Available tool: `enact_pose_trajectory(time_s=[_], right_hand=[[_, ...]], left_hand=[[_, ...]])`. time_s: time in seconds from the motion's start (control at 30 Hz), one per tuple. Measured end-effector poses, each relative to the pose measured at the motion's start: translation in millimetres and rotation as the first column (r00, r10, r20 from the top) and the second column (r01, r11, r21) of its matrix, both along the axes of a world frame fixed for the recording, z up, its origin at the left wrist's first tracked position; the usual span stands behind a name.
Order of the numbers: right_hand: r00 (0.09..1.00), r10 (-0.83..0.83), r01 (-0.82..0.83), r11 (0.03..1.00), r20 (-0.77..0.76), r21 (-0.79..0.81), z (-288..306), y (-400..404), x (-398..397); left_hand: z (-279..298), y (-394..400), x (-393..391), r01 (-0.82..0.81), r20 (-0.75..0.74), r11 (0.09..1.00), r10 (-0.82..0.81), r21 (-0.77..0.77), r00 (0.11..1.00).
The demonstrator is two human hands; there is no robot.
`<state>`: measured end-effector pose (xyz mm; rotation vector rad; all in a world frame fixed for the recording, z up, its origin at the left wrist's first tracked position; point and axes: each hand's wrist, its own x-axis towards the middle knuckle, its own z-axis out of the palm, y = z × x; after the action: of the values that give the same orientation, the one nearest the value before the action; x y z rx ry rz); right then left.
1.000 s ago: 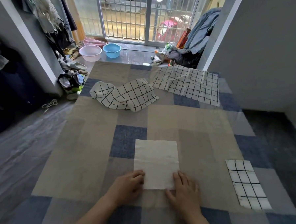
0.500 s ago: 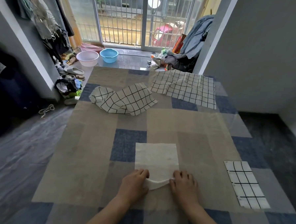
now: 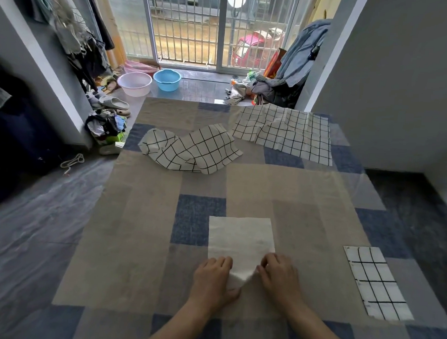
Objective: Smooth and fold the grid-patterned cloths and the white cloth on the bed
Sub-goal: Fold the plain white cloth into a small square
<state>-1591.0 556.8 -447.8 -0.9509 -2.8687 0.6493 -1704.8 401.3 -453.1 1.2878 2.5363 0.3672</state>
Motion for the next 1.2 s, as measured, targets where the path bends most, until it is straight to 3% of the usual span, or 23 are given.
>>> enact_pose_trajectory(time_s=[0.1,0.27,0.5,0.57,0.63,0.73,0.83,1.03,1.2], right_hand=[[0.998,-0.047,0.038,0.987,-0.053,-0.159,15.3,6.0,-4.9],[0.975,-0.196,0.161,0.949,-0.107,-0.270,25.4,22.4,-11.0],[0.933,-0.341,0.227,0.809,-0.117,-0.543,22.1,38.2,-10.3],[0.932,-0.348,0.223,0.771,-0.101,-0.597,23.2,41.9,-9.8],[0.950,-0.307,0.197,0.743,-0.064,-0.639,27.4,45.4,-9.7],[0.983,-0.182,0.142,0.682,0.022,-0.718,28.7,55.6,-8.9],[0.992,-0.097,0.124,0.699,0.078,-0.704,22.7,68.8,-14.1],[0.969,-0.245,0.178,0.759,-0.022,-0.626,7.9,93.4,-47.1],[0.945,-0.328,0.283,0.828,-0.009,-0.484,-9.3,103.0,-74.4]], left_hand=[[-2.1,2.9,-0.7,-0.018,0.004,1.000,0.018,0.012,1.000],[-5.5,2.5,-4.6,0.003,0.002,0.999,-0.003,0.048,1.000],[-13.3,-9.8,-28.8,0.070,0.131,0.977,-0.098,0.203,0.987],[-12.2,-11.8,-42.8,-0.010,0.308,0.970,-0.068,0.244,0.949],[-12.1,-12.7,-55.0,-0.195,0.462,0.933,0.035,0.303,0.886],[-7.0,-8.6,-72.0,-0.434,0.571,0.846,0.200,0.309,0.796],[-2.5,-0.3,-90.0,-0.499,0.602,0.825,0.262,0.265,0.754],[-7.0,21.3,-113.7,-0.541,0.612,0.807,0.310,0.235,0.728],[-20.9,31.5,-129.2,-0.461,0.502,0.860,0.306,0.218,0.809]])
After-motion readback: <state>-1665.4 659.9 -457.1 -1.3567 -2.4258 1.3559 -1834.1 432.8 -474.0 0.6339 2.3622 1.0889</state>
